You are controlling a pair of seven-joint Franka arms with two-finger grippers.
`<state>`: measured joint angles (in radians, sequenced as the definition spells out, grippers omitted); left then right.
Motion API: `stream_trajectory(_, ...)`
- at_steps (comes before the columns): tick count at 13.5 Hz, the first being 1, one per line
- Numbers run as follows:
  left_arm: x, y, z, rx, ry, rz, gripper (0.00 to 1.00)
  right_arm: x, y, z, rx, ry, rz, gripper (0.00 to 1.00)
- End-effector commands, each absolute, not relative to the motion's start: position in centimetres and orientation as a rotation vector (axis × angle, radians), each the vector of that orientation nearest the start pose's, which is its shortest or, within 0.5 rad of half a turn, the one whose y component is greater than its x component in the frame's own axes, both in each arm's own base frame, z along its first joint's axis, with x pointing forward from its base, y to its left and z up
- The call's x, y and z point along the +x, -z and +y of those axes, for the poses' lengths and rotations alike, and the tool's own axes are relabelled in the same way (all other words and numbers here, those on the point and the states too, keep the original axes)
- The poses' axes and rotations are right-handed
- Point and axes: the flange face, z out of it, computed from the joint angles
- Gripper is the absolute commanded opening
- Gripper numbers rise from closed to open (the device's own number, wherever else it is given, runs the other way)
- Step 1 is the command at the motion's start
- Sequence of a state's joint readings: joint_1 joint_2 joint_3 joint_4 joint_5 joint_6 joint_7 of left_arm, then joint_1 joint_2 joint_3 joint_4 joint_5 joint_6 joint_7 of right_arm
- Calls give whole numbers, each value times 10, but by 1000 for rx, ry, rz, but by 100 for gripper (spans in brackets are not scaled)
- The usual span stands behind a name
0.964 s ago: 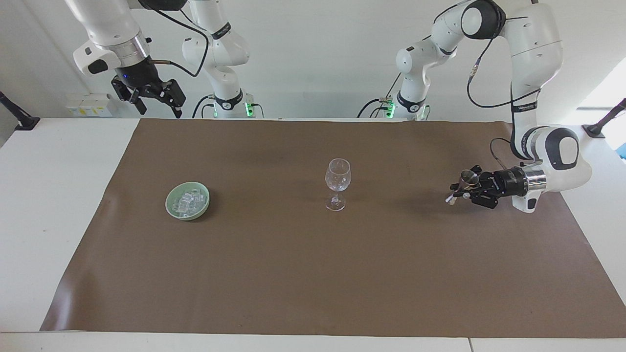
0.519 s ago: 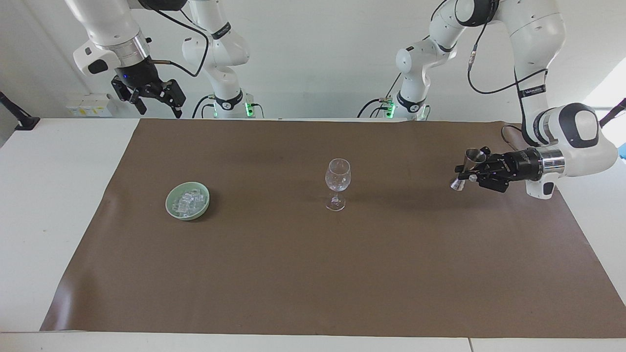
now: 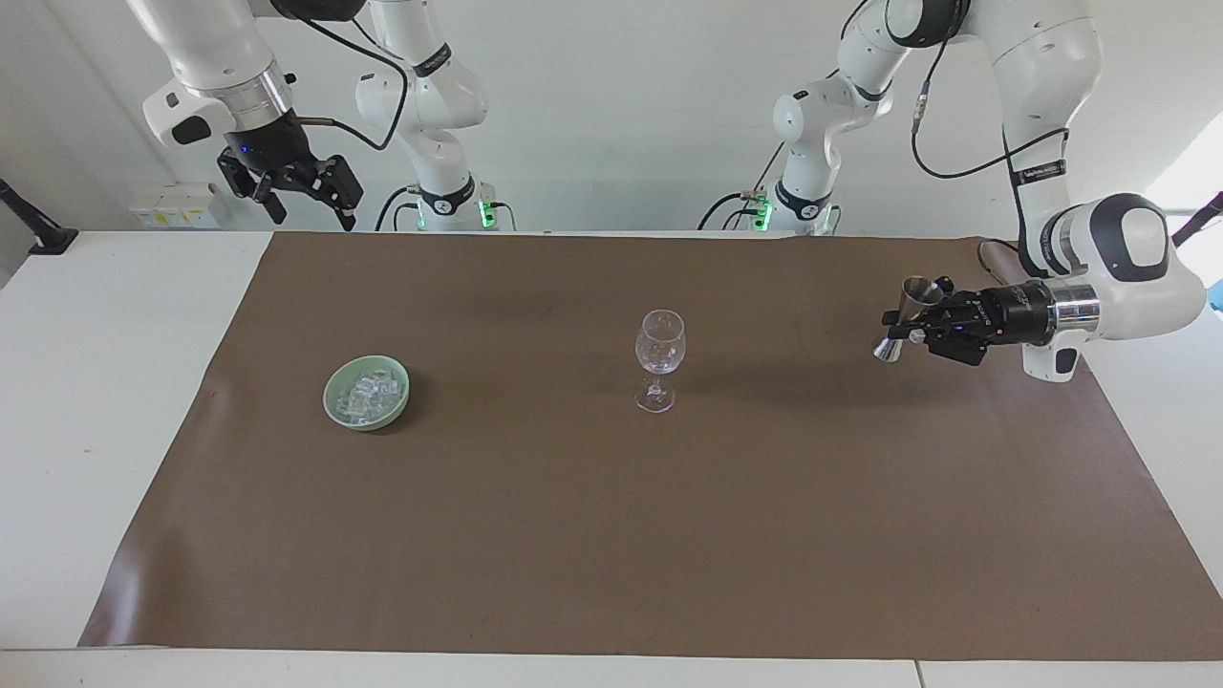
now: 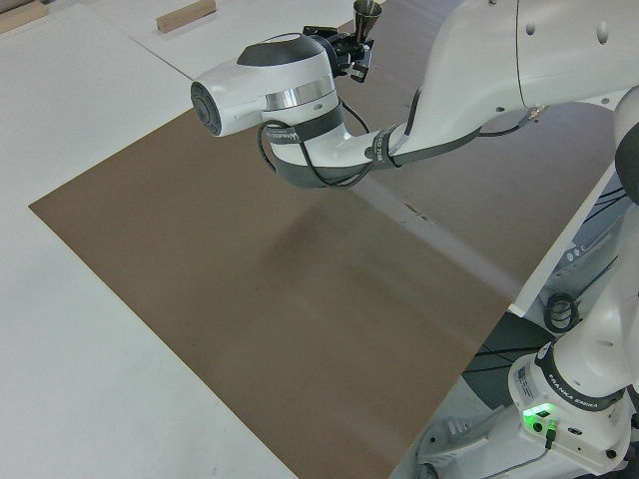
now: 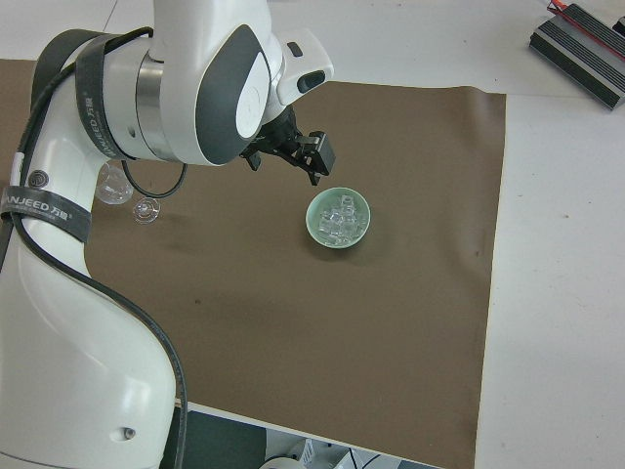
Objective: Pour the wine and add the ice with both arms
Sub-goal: 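Lift the metal jigger off the mat with the left gripper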
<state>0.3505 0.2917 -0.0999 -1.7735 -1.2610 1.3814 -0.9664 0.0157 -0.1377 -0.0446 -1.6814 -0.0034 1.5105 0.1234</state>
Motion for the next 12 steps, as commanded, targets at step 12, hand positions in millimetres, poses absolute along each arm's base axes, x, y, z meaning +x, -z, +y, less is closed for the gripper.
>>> stream_trajectory(12, 579, -496, 37, 1414, 1102, 1365, 0, 500, -644, -17, -3117, -61, 197, 100)
